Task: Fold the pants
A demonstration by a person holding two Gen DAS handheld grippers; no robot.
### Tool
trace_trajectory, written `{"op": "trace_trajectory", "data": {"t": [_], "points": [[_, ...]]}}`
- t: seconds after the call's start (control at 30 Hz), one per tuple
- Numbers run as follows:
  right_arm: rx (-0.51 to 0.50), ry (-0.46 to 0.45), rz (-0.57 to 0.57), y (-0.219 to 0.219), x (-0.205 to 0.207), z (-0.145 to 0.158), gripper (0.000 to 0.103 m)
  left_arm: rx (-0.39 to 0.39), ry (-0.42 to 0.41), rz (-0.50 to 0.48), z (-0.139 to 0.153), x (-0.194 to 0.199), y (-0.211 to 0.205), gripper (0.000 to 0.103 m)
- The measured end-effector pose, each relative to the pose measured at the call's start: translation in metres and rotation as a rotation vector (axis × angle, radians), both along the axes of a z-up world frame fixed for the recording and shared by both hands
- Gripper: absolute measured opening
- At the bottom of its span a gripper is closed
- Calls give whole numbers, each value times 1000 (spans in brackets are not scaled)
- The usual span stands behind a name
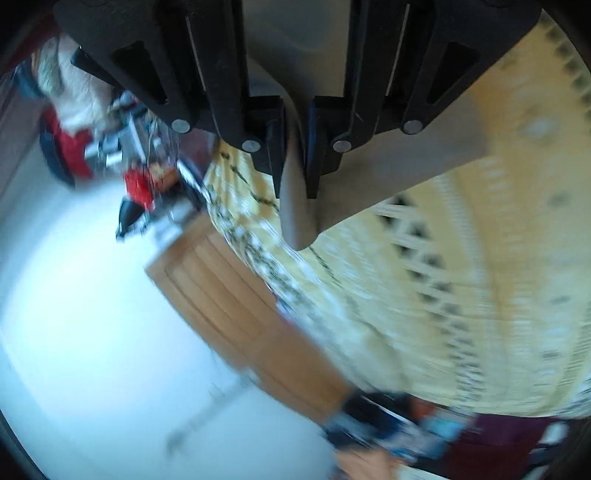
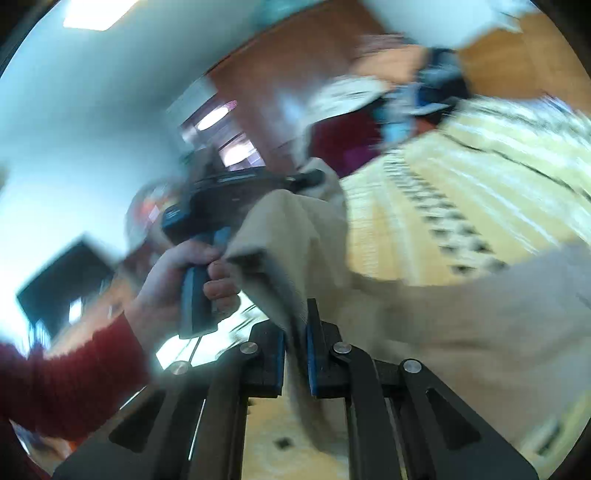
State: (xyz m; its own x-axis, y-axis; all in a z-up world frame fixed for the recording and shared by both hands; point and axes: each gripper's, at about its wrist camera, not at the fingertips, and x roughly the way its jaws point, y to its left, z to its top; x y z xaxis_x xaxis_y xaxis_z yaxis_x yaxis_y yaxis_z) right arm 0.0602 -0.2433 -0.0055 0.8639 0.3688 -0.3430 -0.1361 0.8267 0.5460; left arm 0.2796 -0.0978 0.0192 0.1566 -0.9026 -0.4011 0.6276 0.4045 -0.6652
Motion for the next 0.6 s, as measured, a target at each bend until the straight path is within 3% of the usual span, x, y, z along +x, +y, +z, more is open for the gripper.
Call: {"op": "trace_trajectory", "data": {"t": [0.2, 0.3, 0.43, 0.53, 0.6], "points": [[250, 102, -277, -144, -49, -62, 12, 154, 11, -203, -39, -23, -170, 10], [343, 146, -341, -185, -62, -93, 12, 221, 47, -253, -72, -33, -216, 10], [362, 175, -373, -207, -68, -116, 12, 283, 83, -266, -99, -39, -242, 10], [381, 201, -356, -218, -61, -129, 14, 303, 98, -232, -110, -37, -252, 23], [363, 225, -359, -223, -53, -137, 16, 332, 83, -203, -113, -37, -262, 42]]}}
